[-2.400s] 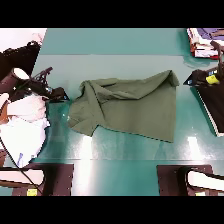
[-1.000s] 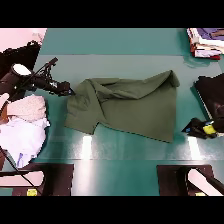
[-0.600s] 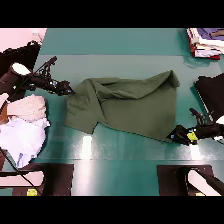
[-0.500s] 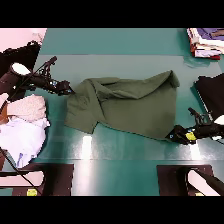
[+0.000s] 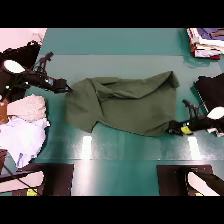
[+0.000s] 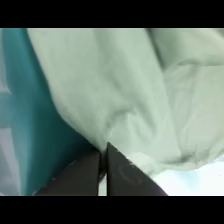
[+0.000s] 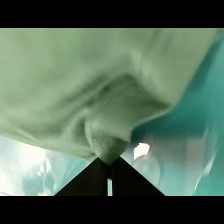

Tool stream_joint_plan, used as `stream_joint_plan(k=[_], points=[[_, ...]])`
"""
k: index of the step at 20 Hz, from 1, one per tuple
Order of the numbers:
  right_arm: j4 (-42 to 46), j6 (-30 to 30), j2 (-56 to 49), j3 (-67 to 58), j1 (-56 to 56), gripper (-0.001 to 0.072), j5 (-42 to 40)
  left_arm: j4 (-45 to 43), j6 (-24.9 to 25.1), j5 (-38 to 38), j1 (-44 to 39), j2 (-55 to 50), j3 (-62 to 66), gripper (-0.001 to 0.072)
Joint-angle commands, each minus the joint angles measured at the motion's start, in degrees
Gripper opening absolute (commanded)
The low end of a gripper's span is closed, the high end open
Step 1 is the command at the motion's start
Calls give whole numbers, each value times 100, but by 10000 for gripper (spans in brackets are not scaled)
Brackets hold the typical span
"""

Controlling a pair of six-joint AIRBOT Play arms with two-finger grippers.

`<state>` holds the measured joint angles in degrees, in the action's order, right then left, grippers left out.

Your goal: Fold the shirts.

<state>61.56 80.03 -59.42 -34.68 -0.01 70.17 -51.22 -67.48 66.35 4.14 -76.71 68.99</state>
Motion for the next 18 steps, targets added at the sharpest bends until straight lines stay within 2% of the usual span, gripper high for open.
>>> stream_joint_plan(k=[1, 5, 9, 14, 18], points=[[-37, -2, 87, -1187, 63, 19, 304, -151, -221, 61, 2, 940, 24, 29], [-7, -199, 662, -3259, -365, 19, 339, -157, -461, 20, 2, 2590, 306, 30], [-4, -448, 1342, -5294, -1060, 19, 289, -151, -1069, -83, 0, 3604, 1637, 30], [9, -468, 1698, -7125, -1541, 19, 214, -133, -1674, -334, 0, 3740, 4181, 29], [11, -466, 1375, -8174, -1558, 18, 621, -142, -1766, -769, 2, 3735, 5226, 29]])
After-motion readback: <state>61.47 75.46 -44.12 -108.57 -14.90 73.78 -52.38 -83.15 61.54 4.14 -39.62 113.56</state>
